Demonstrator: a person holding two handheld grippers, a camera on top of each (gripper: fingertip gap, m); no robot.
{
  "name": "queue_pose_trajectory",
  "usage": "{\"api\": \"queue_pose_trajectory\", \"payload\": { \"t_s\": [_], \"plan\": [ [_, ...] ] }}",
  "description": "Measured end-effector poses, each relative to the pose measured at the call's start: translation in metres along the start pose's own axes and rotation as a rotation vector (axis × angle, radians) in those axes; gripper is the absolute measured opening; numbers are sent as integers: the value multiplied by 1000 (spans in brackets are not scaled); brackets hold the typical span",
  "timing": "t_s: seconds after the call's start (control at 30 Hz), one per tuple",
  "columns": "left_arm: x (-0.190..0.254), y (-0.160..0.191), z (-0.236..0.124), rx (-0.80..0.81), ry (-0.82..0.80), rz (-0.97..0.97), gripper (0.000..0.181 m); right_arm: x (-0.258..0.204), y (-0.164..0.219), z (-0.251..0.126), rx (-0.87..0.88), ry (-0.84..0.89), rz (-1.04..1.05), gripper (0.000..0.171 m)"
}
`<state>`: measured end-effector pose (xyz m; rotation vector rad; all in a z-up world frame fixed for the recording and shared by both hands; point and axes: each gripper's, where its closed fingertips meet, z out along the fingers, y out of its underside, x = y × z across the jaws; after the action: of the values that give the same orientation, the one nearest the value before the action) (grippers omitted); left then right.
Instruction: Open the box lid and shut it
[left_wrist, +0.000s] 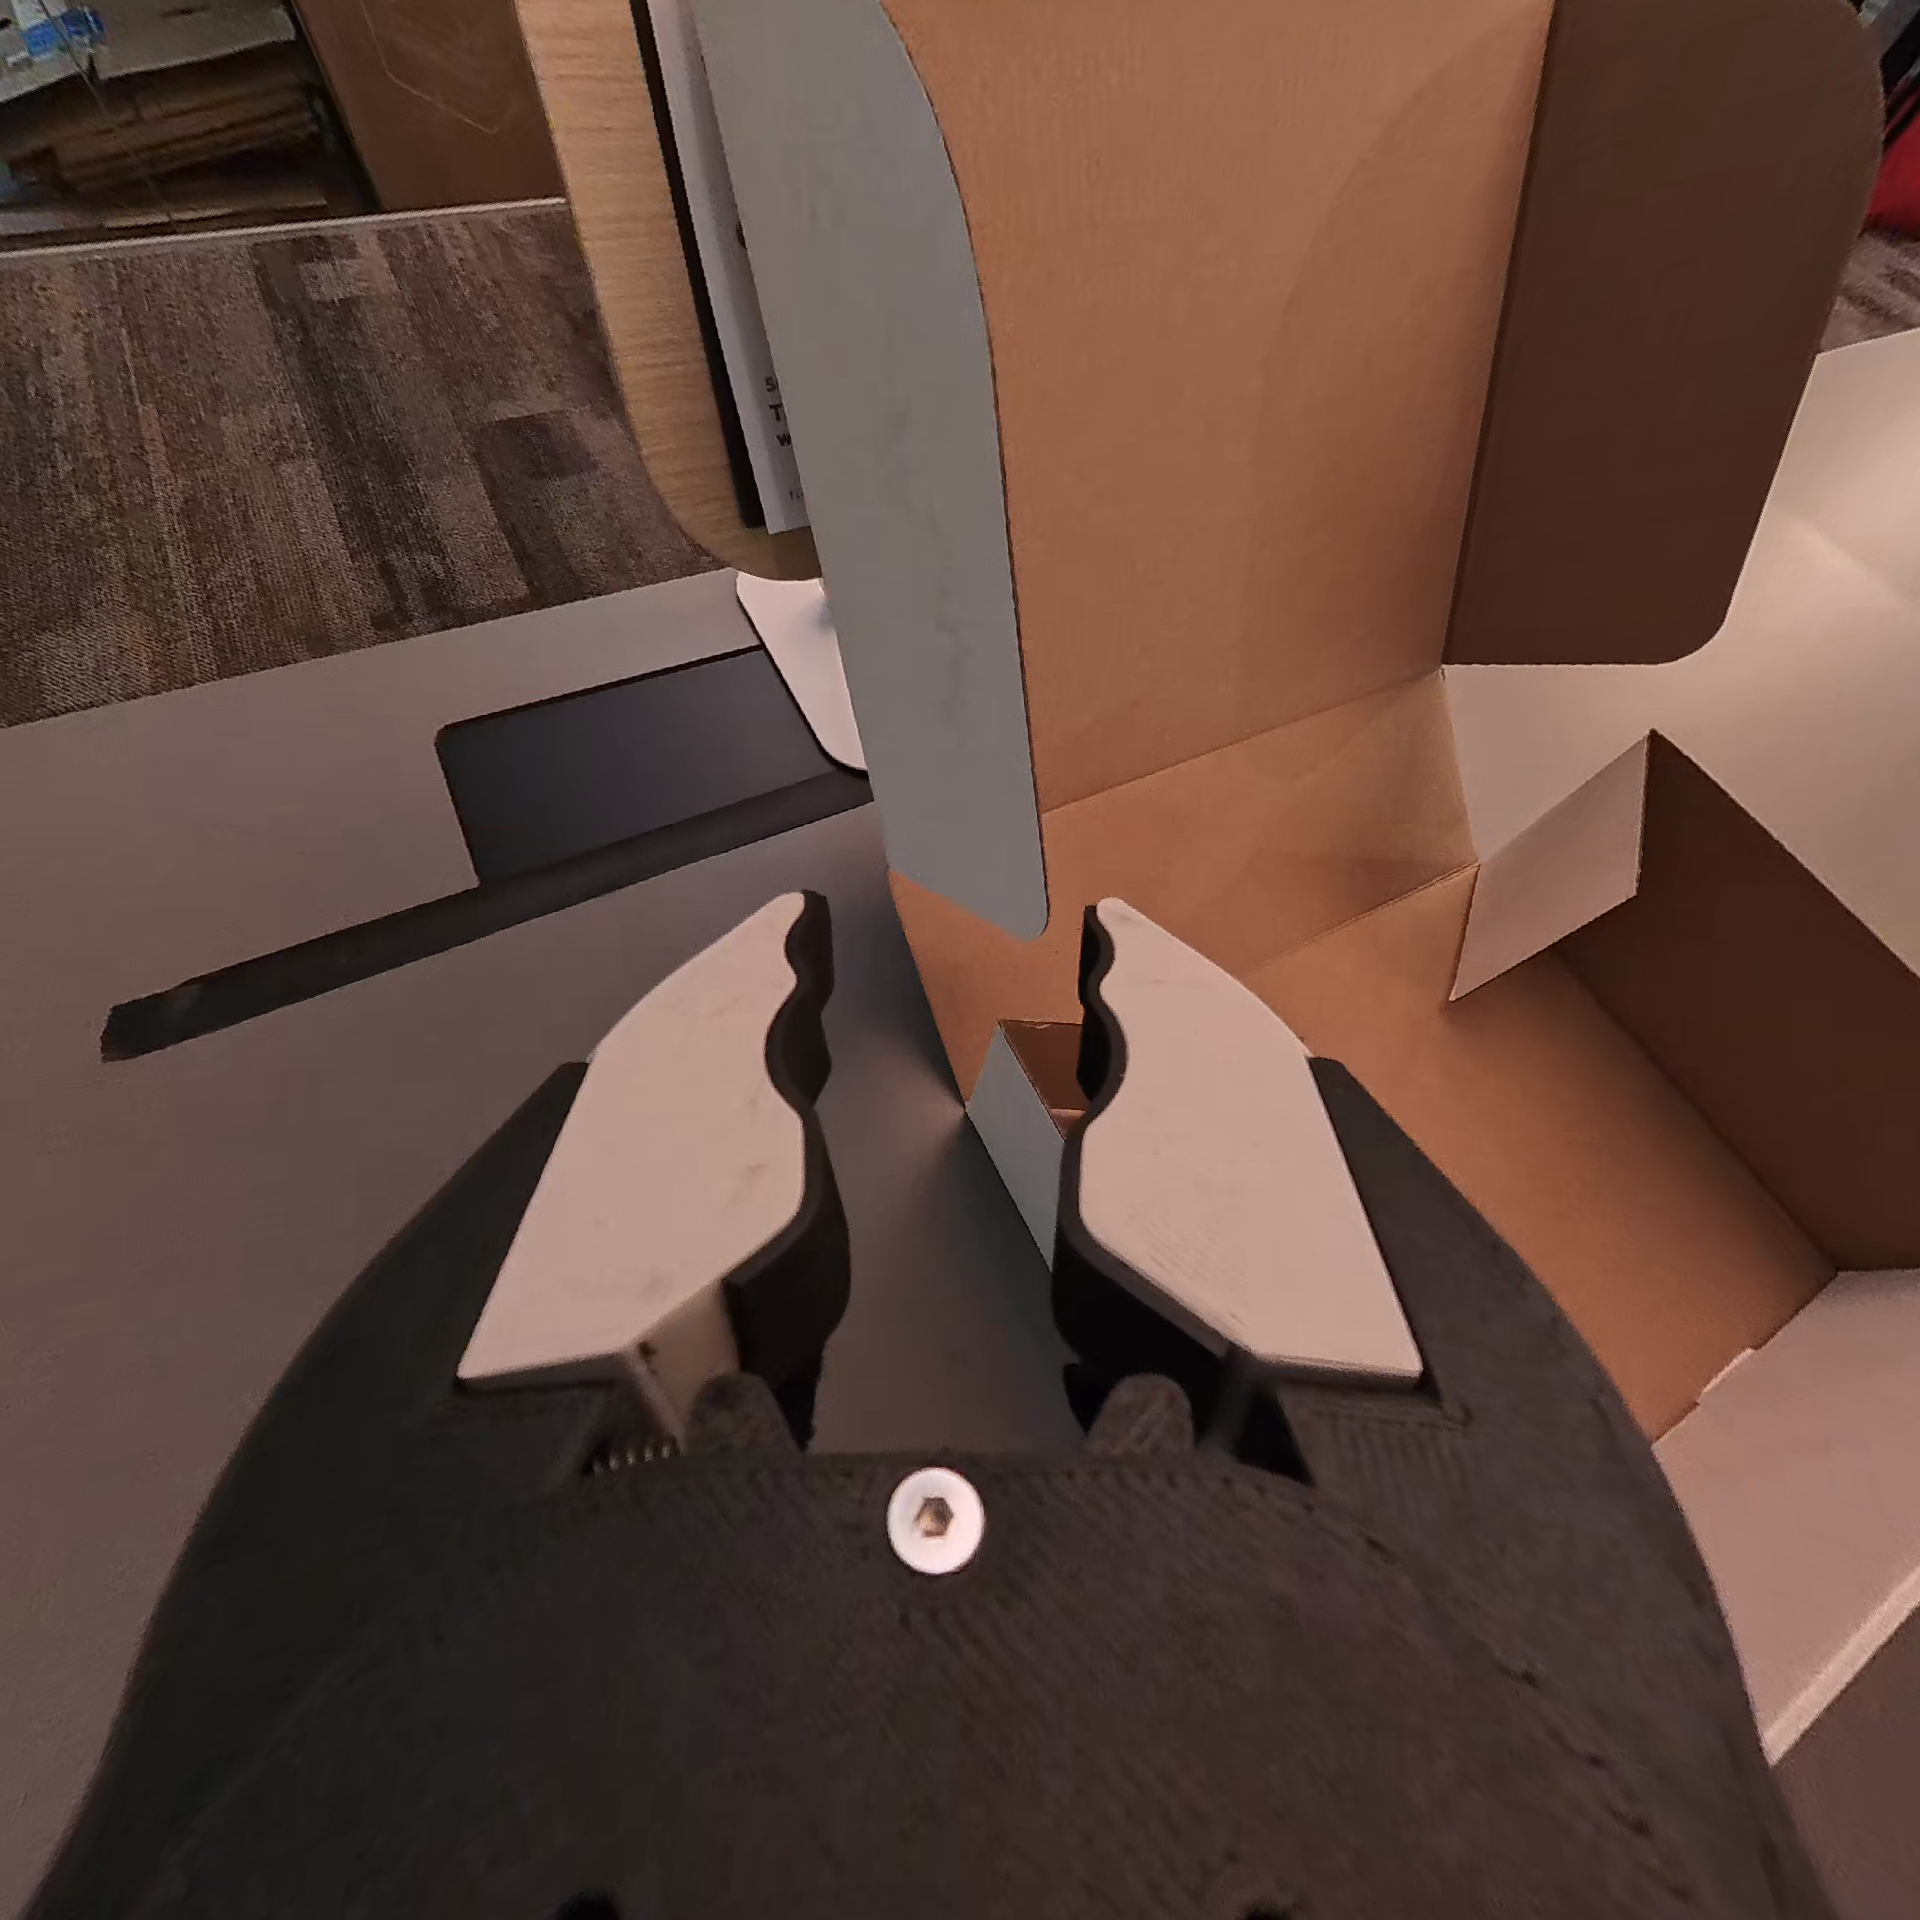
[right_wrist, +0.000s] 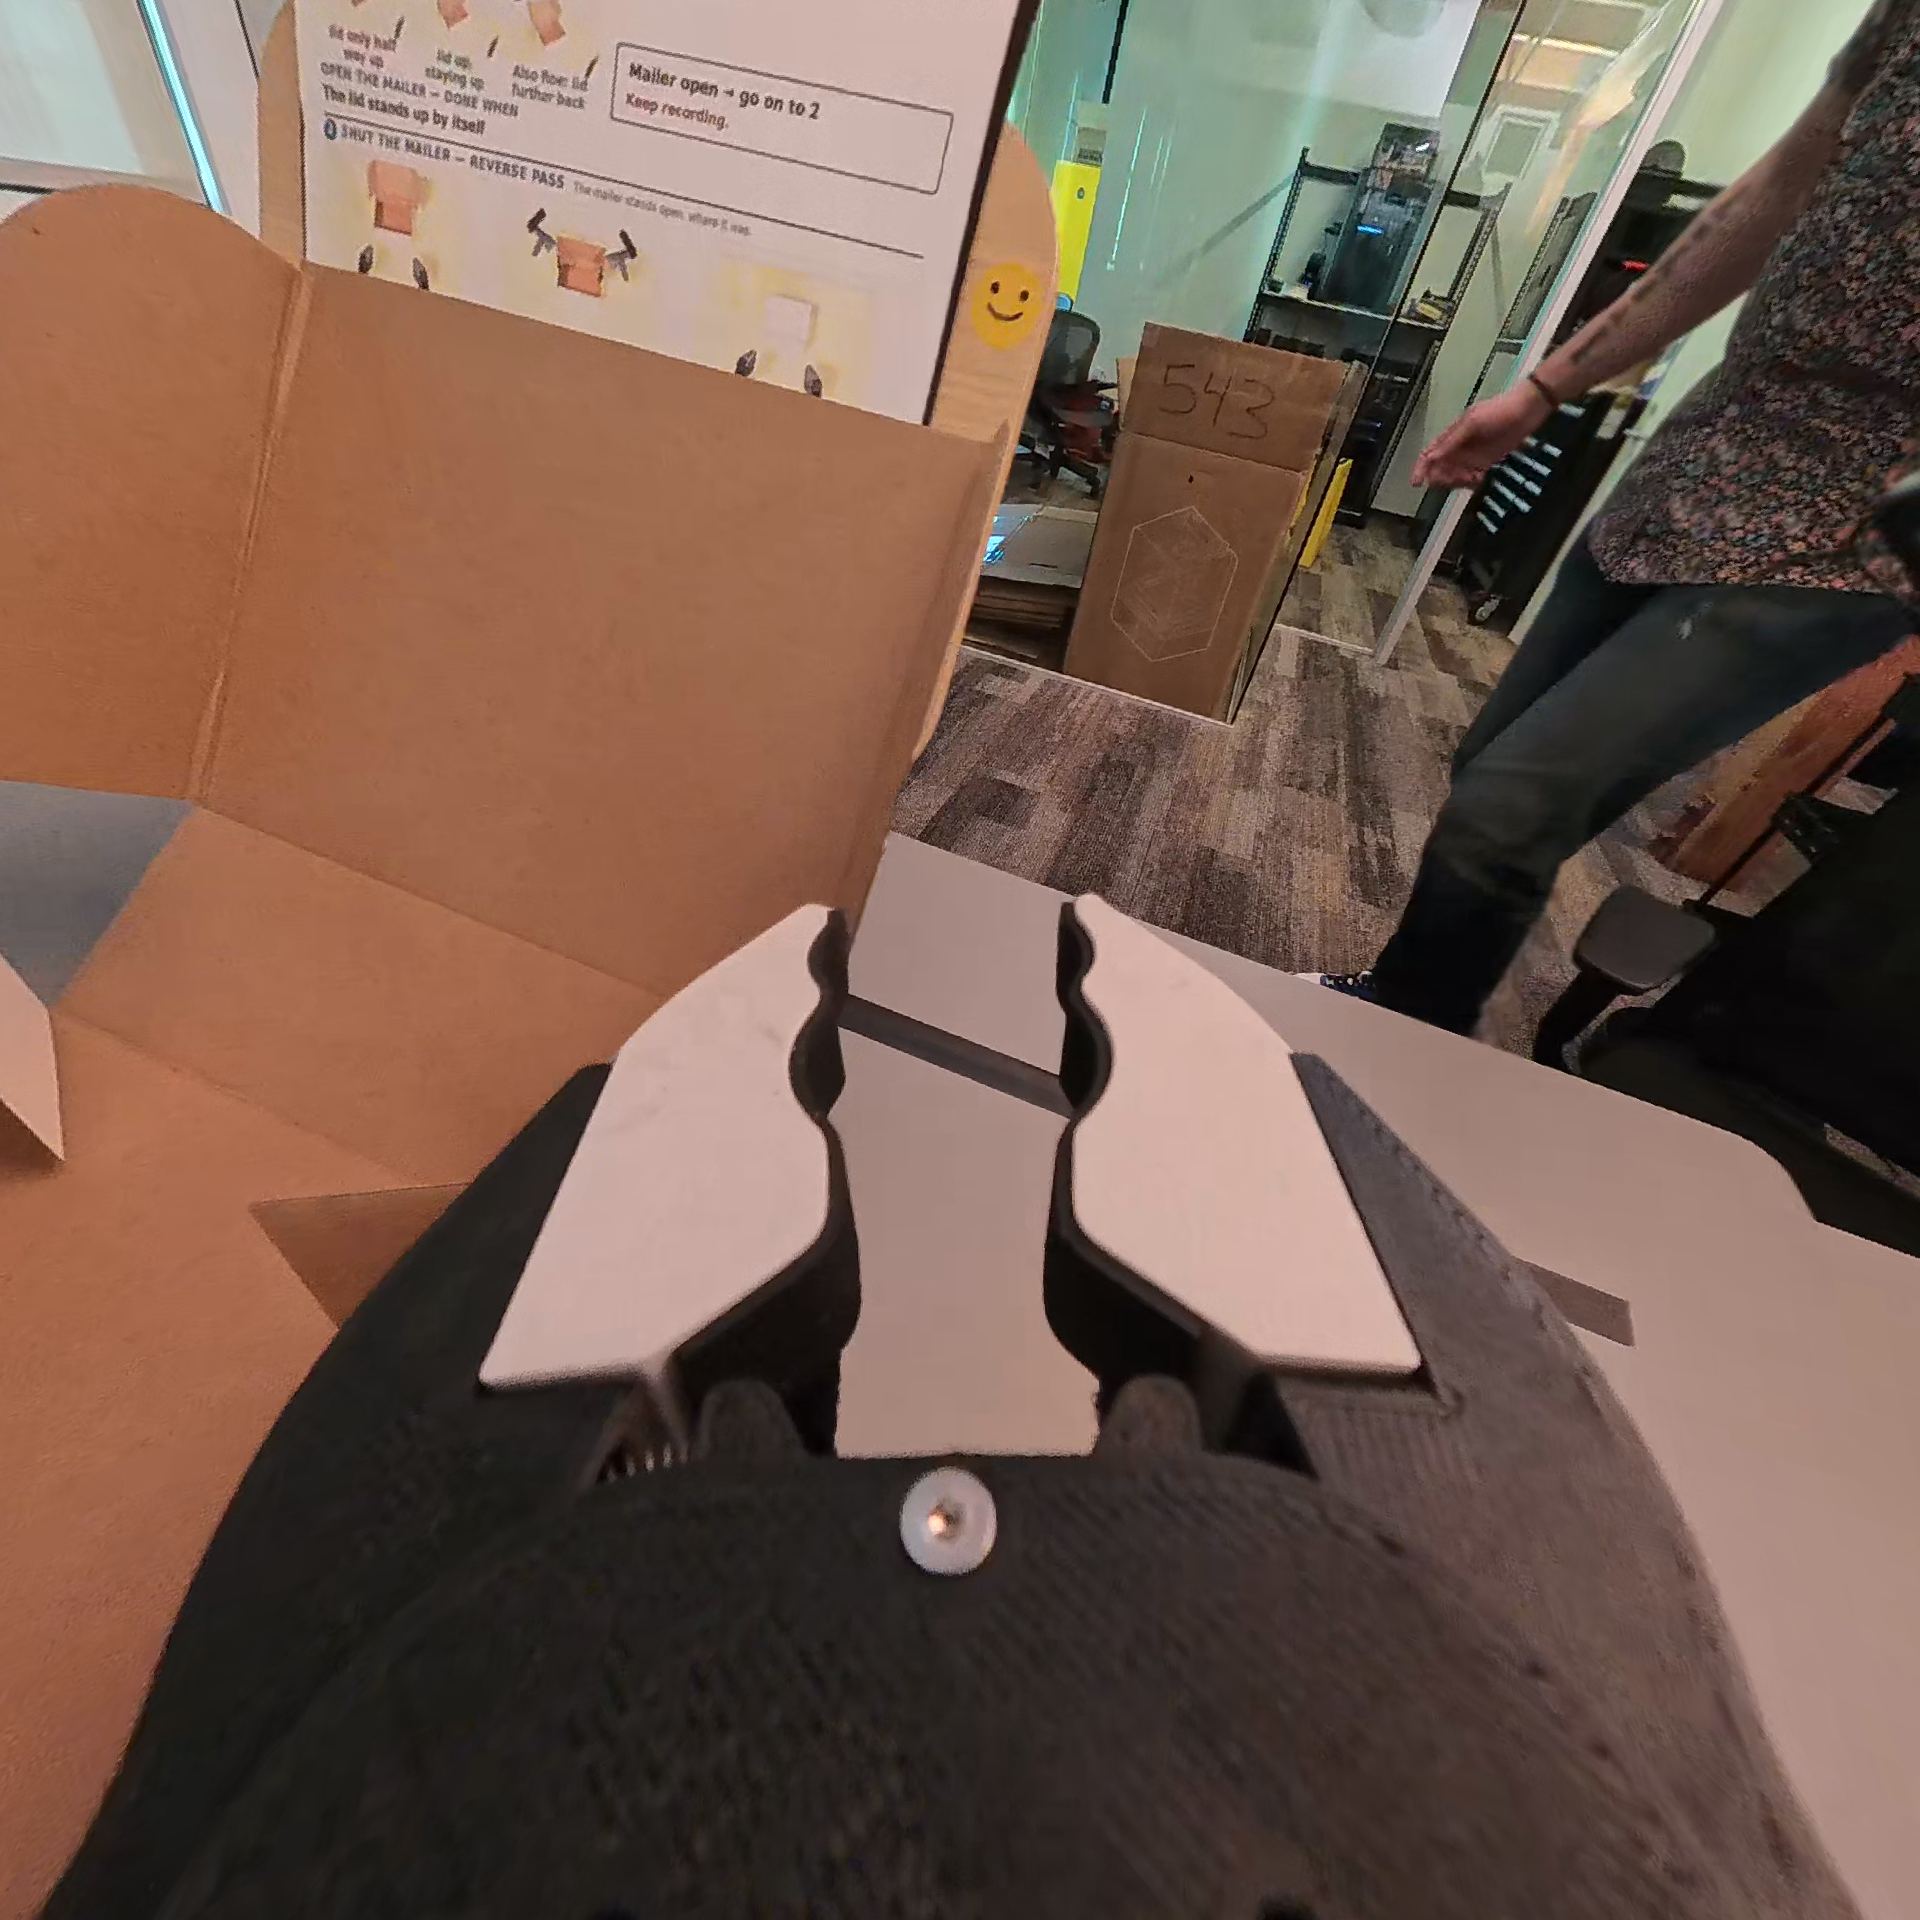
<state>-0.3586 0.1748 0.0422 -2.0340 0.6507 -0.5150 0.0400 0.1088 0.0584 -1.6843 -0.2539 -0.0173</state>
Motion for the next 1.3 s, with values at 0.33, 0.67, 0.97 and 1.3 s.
{"api": "queue_pose_trajectory", "payload": {
  "t_s": [0.33, 0.67, 0.97, 1.3],
  "plan": [
    [-6, 7, 10, -29, -16, -12, 51, -42, 28, 26, -121, 26, -144, 42],
    [-10, -5, 51, 81, -48, -15, 81, -40, 39, 34, -142, 71, -31, 60],
    [5, -7, 91, 56, 39, 78, 45, -46, 56, 43, -194, 60, -20, 64],
    [11, -9, 85, 59, 24, 151, 10, -47, 61, 46, -202, 44, -17, 64]
  ]
}}
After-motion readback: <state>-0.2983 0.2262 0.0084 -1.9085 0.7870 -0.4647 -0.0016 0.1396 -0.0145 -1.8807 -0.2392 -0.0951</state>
